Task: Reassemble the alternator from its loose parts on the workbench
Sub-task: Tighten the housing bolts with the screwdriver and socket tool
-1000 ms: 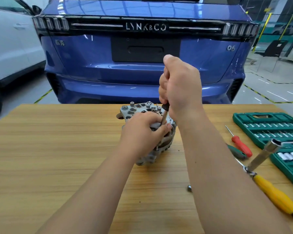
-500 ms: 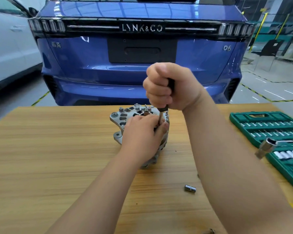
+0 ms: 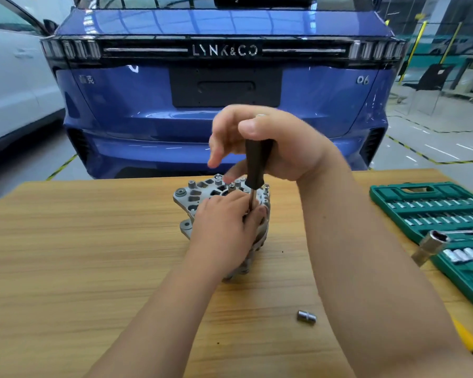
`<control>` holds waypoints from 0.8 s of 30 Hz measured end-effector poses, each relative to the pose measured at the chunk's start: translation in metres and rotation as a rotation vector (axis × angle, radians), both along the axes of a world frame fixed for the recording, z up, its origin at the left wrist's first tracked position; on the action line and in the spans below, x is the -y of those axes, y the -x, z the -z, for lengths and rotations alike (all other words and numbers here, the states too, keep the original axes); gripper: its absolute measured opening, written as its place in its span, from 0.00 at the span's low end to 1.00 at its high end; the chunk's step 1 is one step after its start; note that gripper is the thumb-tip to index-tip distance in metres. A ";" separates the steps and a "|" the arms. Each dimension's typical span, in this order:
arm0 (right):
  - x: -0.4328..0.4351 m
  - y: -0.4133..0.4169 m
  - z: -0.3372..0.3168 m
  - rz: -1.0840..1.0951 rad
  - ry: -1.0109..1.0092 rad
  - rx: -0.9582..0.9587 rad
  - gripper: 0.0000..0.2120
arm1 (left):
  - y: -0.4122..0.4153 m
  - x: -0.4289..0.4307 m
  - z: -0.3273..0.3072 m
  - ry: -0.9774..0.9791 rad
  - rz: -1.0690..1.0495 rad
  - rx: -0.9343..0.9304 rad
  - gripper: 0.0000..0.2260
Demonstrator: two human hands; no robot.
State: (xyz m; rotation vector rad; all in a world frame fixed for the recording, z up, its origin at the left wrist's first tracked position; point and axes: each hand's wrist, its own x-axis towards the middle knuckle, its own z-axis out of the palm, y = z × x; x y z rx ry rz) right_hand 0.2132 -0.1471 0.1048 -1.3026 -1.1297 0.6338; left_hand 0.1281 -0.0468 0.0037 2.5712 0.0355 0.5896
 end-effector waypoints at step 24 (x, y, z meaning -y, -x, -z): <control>-0.029 0.026 0.024 0.634 -0.200 -0.065 0.15 | 0.000 -0.001 0.004 0.152 -0.061 0.012 0.11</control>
